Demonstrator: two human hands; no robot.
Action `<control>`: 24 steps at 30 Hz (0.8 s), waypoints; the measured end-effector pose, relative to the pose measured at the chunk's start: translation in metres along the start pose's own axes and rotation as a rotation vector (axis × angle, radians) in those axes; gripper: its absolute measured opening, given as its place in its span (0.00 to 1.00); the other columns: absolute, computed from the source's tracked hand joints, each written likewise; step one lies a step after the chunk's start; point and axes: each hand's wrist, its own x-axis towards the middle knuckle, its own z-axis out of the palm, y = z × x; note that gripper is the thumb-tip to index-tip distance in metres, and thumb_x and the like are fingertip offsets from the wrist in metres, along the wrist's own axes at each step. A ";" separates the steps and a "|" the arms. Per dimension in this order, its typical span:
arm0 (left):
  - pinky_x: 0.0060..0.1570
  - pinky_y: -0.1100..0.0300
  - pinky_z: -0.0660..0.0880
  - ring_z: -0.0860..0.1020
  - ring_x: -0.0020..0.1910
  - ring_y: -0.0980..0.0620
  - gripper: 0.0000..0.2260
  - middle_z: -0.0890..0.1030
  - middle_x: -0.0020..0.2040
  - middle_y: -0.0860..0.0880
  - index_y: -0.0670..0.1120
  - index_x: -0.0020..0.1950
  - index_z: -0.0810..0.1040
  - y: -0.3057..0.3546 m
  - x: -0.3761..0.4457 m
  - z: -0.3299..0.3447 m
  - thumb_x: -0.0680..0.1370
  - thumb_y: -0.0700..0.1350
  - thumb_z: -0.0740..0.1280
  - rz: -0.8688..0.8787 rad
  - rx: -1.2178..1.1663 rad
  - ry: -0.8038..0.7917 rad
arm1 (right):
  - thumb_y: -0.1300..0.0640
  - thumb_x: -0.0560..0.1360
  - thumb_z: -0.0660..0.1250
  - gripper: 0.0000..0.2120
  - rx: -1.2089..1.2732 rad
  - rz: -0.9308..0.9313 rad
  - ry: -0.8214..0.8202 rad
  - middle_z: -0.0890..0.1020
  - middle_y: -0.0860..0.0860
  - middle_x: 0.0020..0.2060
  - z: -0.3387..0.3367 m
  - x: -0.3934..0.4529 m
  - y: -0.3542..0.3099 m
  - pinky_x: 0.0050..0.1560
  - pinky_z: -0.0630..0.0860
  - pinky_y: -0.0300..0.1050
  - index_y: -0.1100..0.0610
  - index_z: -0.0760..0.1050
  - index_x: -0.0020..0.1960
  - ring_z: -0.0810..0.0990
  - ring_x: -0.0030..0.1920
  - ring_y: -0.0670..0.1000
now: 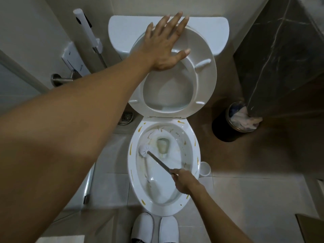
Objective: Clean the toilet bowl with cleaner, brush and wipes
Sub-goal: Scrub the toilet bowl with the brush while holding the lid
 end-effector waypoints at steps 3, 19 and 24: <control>0.72 0.40 0.44 0.44 0.77 0.45 0.34 0.42 0.79 0.51 0.52 0.78 0.40 0.000 0.000 0.001 0.78 0.65 0.48 -0.003 -0.018 0.006 | 0.54 0.83 0.53 0.18 -0.007 0.001 -0.019 0.76 0.54 0.62 -0.003 -0.013 0.010 0.56 0.76 0.47 0.48 0.70 0.70 0.77 0.54 0.53; 0.72 0.40 0.44 0.44 0.77 0.45 0.34 0.43 0.79 0.51 0.52 0.78 0.41 -0.001 0.001 0.002 0.78 0.66 0.49 -0.005 -0.033 0.008 | 0.51 0.82 0.55 0.16 0.113 0.100 -0.078 0.76 0.47 0.43 -0.032 -0.004 0.004 0.25 0.70 0.34 0.46 0.70 0.69 0.73 0.32 0.46; 0.72 0.39 0.44 0.44 0.77 0.46 0.34 0.43 0.79 0.52 0.53 0.78 0.42 0.000 0.001 0.003 0.78 0.66 0.49 -0.009 -0.038 0.019 | 0.53 0.83 0.55 0.17 -0.124 0.046 -0.131 0.77 0.50 0.51 -0.044 -0.006 -0.002 0.29 0.70 0.33 0.47 0.70 0.70 0.71 0.33 0.44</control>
